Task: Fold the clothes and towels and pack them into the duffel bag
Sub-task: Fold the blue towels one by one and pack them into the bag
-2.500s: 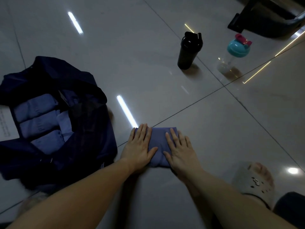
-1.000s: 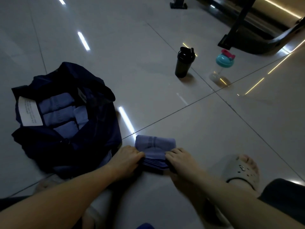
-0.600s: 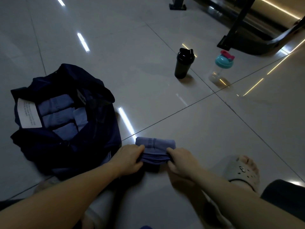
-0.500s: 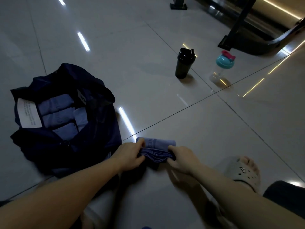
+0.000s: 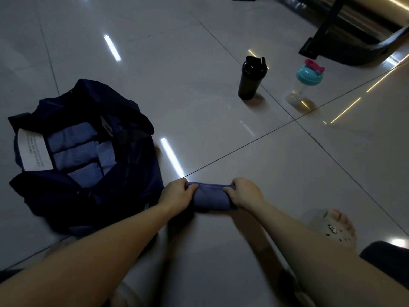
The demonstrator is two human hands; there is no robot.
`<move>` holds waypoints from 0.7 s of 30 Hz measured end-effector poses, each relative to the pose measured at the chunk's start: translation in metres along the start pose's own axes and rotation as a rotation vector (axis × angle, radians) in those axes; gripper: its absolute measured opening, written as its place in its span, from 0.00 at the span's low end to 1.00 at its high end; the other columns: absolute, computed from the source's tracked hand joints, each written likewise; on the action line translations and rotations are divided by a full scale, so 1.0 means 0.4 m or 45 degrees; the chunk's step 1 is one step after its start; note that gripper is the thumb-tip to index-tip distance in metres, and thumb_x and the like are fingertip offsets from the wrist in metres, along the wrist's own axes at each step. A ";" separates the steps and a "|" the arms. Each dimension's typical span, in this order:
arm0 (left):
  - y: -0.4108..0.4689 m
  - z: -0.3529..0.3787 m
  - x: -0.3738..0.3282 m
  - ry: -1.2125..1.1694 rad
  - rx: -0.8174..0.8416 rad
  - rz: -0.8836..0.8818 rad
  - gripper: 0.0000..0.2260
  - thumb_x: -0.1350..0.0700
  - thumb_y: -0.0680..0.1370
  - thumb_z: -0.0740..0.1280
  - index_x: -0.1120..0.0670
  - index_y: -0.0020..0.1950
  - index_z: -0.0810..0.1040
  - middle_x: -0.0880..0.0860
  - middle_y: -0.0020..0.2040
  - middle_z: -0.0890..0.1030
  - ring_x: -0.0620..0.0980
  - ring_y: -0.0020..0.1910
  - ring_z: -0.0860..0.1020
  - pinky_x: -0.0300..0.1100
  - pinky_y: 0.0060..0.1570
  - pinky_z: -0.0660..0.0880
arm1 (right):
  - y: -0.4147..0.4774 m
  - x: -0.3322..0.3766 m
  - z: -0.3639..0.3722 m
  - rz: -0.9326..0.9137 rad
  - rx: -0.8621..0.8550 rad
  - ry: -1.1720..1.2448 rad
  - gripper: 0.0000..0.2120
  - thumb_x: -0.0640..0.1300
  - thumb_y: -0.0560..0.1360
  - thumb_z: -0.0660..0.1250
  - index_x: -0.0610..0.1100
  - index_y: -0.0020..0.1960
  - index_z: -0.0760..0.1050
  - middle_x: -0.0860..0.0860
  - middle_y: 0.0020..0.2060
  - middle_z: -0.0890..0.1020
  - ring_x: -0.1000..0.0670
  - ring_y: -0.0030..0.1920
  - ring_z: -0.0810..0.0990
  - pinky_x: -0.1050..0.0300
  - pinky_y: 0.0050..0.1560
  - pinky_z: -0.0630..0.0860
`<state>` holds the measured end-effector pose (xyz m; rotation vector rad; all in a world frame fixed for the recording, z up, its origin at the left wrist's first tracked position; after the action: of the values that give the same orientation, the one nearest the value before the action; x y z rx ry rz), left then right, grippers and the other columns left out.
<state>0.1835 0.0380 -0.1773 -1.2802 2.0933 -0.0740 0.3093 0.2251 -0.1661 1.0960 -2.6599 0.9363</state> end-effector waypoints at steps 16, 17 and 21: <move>0.041 0.020 -0.045 0.477 -0.401 1.167 0.05 0.59 0.74 0.71 0.56 0.45 0.76 0.56 0.43 0.75 0.57 0.39 0.73 0.50 0.37 0.69 | 0.043 0.015 -0.014 0.317 0.157 0.086 0.24 0.61 0.78 0.66 0.40 0.59 0.76 0.40 0.57 0.82 0.38 0.55 0.81 0.53 0.47 0.74; 0.032 0.031 -0.038 0.470 -0.354 1.246 0.05 0.55 0.77 0.69 0.56 0.47 0.77 0.56 0.45 0.76 0.57 0.41 0.74 0.51 0.40 0.71 | 0.041 0.016 -0.013 0.324 0.156 0.091 0.24 0.60 0.78 0.66 0.40 0.59 0.76 0.40 0.57 0.82 0.38 0.55 0.81 0.53 0.46 0.74; 0.007 0.068 0.027 0.609 -0.175 1.135 0.28 0.38 0.79 0.63 0.57 0.70 0.75 0.57 0.66 0.76 0.56 0.63 0.74 0.52 0.66 0.72 | 0.030 0.019 -0.018 0.325 0.118 0.124 0.19 0.60 0.78 0.65 0.42 0.50 0.73 0.41 0.55 0.81 0.38 0.55 0.80 0.53 0.46 0.72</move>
<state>0.1937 0.0384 -0.2047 -0.3023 2.9411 0.1761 0.2949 0.2314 -0.1638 0.7148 -2.7435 1.1346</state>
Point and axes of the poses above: each hand's wrist, its own y-axis towards the middle knuckle, its own z-axis out of the palm, x = y × z, the point moved 1 cm from there along y, towards the middle knuckle
